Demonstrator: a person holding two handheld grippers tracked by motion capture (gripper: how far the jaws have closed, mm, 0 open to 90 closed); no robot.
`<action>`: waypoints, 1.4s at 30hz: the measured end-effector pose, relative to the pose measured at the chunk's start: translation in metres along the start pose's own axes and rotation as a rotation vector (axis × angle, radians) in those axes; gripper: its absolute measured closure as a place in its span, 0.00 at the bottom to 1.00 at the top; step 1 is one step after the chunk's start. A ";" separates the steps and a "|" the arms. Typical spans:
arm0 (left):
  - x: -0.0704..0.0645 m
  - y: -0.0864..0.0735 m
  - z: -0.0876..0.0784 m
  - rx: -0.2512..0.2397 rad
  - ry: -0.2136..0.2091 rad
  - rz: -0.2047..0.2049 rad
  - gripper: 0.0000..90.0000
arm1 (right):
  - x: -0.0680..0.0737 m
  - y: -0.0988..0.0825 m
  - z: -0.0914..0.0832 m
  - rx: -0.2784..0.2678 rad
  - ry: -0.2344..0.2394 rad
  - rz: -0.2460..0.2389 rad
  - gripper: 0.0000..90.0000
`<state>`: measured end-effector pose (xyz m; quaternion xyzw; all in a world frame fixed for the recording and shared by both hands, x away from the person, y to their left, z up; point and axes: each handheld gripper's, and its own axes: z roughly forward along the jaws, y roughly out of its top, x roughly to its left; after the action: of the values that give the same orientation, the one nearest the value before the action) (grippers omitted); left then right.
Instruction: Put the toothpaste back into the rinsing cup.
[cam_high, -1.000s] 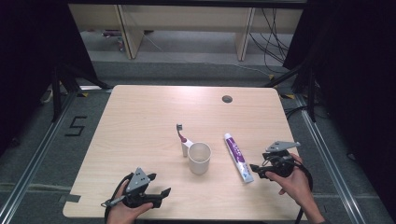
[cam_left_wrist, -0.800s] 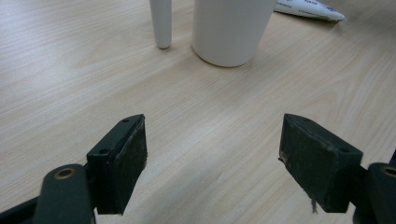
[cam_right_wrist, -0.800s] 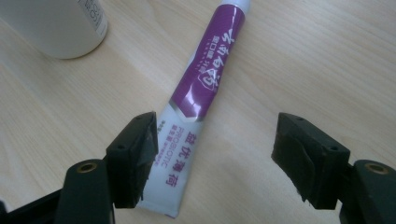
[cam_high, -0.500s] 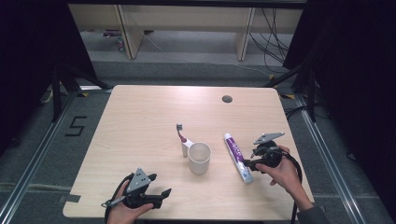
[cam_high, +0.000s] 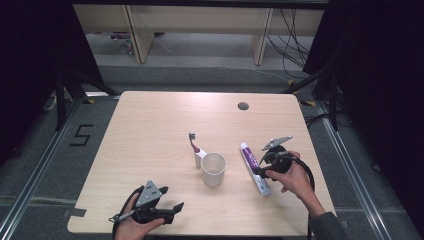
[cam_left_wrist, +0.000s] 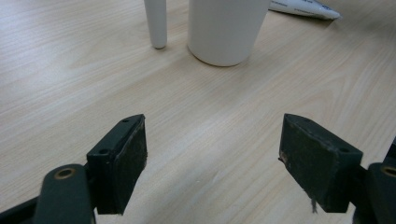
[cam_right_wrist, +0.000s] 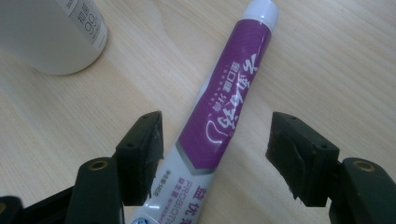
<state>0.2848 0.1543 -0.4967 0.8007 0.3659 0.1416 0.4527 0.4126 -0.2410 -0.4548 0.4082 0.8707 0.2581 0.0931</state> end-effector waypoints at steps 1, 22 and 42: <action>0.000 0.000 0.000 0.001 0.005 0.003 0.26 | 0.001 0.001 0.001 0.006 0.004 0.005 0.41; -0.001 0.000 -0.001 -0.008 0.000 -0.007 0.26 | 0.002 0.021 0.016 0.059 -0.013 -0.010 0.44; -0.001 0.001 0.001 -0.008 -0.005 -0.006 0.26 | 0.013 0.020 0.010 0.076 0.004 -0.050 0.86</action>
<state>0.2851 0.1534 -0.4964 0.7982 0.3667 0.1395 0.4571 0.4214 -0.2170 -0.4517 0.3890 0.8900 0.2232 0.0821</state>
